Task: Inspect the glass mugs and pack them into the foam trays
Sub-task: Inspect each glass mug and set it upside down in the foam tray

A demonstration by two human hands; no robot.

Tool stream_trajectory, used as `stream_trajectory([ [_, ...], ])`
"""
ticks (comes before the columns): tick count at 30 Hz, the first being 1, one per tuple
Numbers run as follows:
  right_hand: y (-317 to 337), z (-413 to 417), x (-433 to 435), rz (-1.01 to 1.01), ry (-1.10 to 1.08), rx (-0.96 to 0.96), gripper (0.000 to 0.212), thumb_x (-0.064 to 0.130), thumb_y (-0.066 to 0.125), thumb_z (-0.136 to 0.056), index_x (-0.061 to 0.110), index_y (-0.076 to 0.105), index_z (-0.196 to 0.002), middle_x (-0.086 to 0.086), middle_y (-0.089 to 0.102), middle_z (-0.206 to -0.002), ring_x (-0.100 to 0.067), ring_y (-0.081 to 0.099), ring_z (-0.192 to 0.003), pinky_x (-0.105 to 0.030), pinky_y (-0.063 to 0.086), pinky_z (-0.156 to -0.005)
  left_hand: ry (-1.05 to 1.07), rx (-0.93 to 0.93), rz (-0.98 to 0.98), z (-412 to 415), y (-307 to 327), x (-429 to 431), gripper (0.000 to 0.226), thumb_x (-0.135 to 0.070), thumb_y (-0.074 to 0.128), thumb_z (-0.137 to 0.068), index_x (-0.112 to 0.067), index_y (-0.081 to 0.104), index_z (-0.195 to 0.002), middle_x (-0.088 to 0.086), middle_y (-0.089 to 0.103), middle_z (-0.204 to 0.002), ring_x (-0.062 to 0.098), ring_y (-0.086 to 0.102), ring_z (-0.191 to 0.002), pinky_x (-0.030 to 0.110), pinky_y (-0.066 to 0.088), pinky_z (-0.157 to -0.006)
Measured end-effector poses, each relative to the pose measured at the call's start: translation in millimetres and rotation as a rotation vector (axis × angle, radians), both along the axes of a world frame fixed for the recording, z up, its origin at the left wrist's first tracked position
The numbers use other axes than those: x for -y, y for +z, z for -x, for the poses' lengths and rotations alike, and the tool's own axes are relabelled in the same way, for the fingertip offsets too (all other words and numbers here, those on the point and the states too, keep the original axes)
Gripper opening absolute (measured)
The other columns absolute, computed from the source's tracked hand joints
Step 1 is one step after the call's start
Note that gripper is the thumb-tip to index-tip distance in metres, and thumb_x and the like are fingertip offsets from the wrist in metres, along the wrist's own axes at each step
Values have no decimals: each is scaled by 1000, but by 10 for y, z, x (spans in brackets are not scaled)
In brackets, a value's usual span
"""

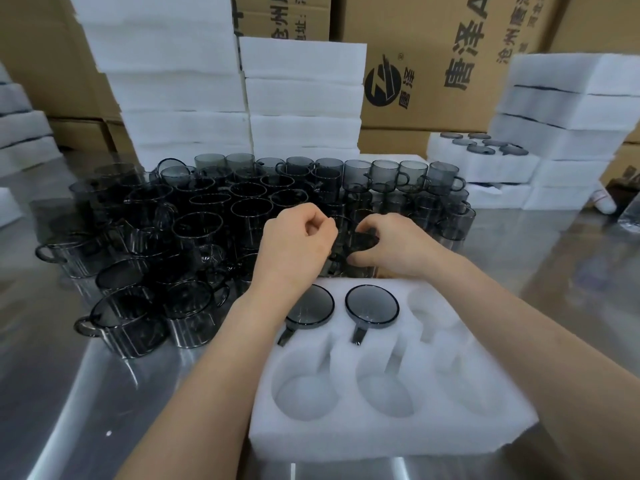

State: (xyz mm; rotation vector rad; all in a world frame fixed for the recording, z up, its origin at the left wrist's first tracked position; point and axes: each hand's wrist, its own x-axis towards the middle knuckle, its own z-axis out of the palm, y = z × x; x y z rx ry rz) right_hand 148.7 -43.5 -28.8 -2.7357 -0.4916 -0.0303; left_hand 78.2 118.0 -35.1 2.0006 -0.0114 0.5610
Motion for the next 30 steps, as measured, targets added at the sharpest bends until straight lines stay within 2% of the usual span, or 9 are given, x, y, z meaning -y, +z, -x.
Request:
stream_trajectory([
  [3,64,68,73,-171,-27,70,53,41,82,-69,21,64,-115,4,58,-95,-14,57,-84,-25,44,-65,-37,11,-40,0,-4,6,15,-22,62,-87,-26,64,-73,-6,67,-69,8,61,-63,23,54,-65],
  [5,140,131,114,-405,-57,98,47,40,84,-65,19,65,-103,1,56,-90,-17,62,-77,-29,53,-67,-91,36,-58,20,13,24,12,-20,67,-85,-31,65,-86,-13,66,-86,0,57,-69,8,44,-63],
  [7,233,219,134,-655,-45,45,44,41,85,-65,18,63,-95,-6,58,-98,-24,68,-79,-36,58,-64,-157,50,-66,31,18,31,33,-19,71,-82,-31,63,-111,-13,61,-111,0,58,-88,7,41,-69],
  [10,308,344,129,-870,28,-46,41,37,85,-70,16,57,-93,-6,66,-98,-17,72,-69,-29,57,-54,-248,65,-84,47,30,34,67,-18,77,-77,-33,48,-135,-14,49,-129,-1,52,-106,2,37,-75],
  [16,222,449,97,-1098,192,-190,40,20,80,-79,12,56,-109,-13,68,-99,-22,70,-72,-30,56,-60,-257,122,-100,37,17,49,71,-24,85,-70,-39,47,-128,-14,54,-123,0,55,-107,11,43,-83],
  [19,169,463,116,-1108,298,-175,40,8,77,-79,13,61,-115,-12,66,-104,-21,69,-76,-29,56,-64,-253,134,-82,27,21,55,73,-32,87,-67,-39,49,-129,-16,57,-119,-3,55,-109,13,44,-89],
  [23,116,464,125,-1121,370,-176,40,10,78,-75,15,64,-111,-4,68,-105,-16,69,-78,-27,56,-63,-212,133,-114,33,30,66,82,-47,84,-58,-36,54,-133,-14,60,-113,0,56,-108,18,43,-96],
  [26,91,443,134,-1099,362,-188,47,14,79,-68,15,62,-111,-8,67,-109,-20,68,-77,-31,56,-62,-201,123,-136,38,31,62,74,-49,81,-56,-36,60,-126,-11,65,-109,4,59,-103,24,48,-93],
  [30,61,450,119,-1030,303,-151,53,30,88,-58,16,60,-102,0,67,-101,-24,63,-66,-40,59,-57,-214,95,-167,25,16,46,64,-42,87,-56,-34,64,-116,-14,67,-98,-1,59,-91,11,43,-79],
])
